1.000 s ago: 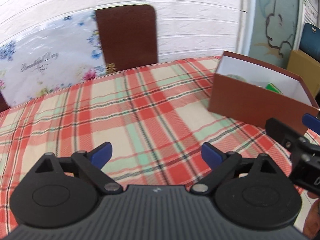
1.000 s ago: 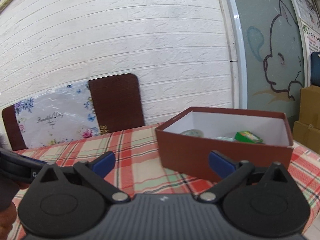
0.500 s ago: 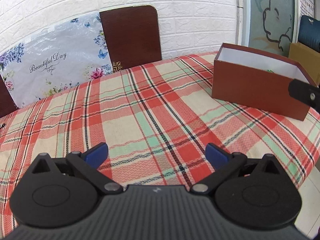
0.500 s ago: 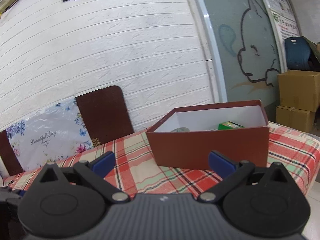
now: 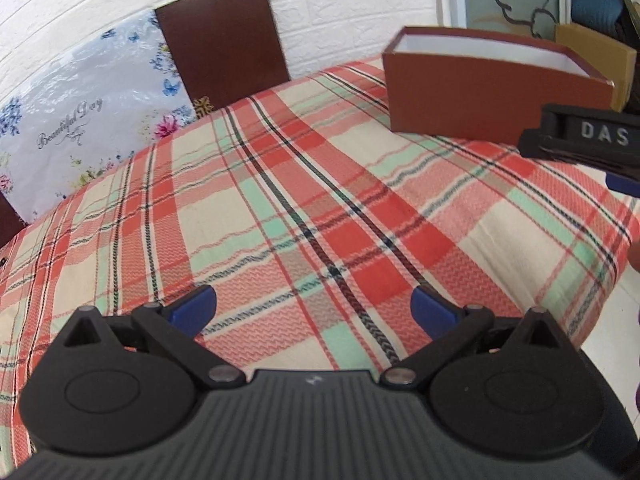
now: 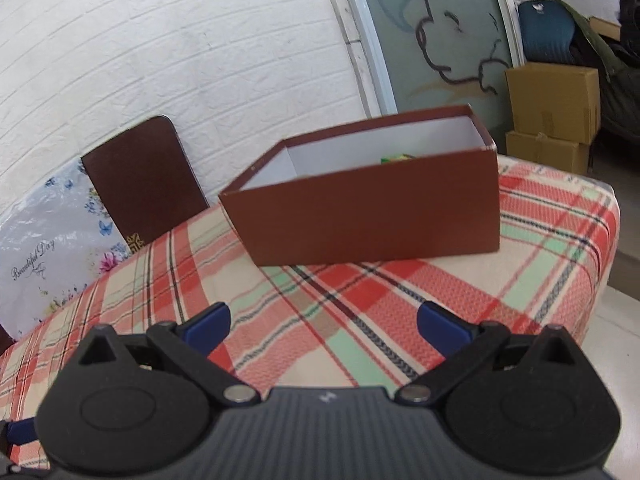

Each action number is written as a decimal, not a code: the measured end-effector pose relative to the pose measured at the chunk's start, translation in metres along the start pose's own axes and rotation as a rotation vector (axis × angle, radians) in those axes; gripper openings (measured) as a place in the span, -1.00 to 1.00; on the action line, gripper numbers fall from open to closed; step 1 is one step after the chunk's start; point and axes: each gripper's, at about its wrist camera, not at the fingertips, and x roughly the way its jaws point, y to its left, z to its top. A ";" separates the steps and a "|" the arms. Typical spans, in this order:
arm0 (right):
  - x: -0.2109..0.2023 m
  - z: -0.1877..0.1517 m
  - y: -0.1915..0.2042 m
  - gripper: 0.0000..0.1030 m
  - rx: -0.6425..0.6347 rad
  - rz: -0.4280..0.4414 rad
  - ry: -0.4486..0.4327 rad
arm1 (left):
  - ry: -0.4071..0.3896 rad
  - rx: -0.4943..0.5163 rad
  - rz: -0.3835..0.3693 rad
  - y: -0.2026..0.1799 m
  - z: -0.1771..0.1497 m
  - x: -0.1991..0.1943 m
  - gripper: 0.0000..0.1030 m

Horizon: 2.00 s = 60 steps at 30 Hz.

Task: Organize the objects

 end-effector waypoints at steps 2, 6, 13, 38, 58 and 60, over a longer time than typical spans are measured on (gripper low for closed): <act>0.005 -0.002 -0.004 1.00 0.011 -0.009 0.017 | 0.036 0.022 -0.020 -0.005 -0.002 0.003 1.00; 0.012 -0.005 -0.010 1.00 0.032 -0.021 0.043 | 0.096 0.043 -0.044 -0.012 -0.005 0.008 1.00; 0.022 -0.009 -0.021 1.00 0.062 -0.034 0.077 | 0.165 0.068 -0.065 -0.021 -0.008 0.015 1.00; 0.033 -0.012 -0.034 1.00 0.091 -0.024 0.099 | 0.197 0.138 -0.069 -0.040 -0.005 0.016 1.00; 0.033 -0.012 -0.033 1.00 0.089 -0.023 0.103 | 0.200 0.136 -0.074 -0.041 -0.006 0.016 1.00; 0.033 -0.012 -0.032 1.00 0.089 -0.023 0.103 | 0.200 0.137 -0.074 -0.041 -0.005 0.017 1.00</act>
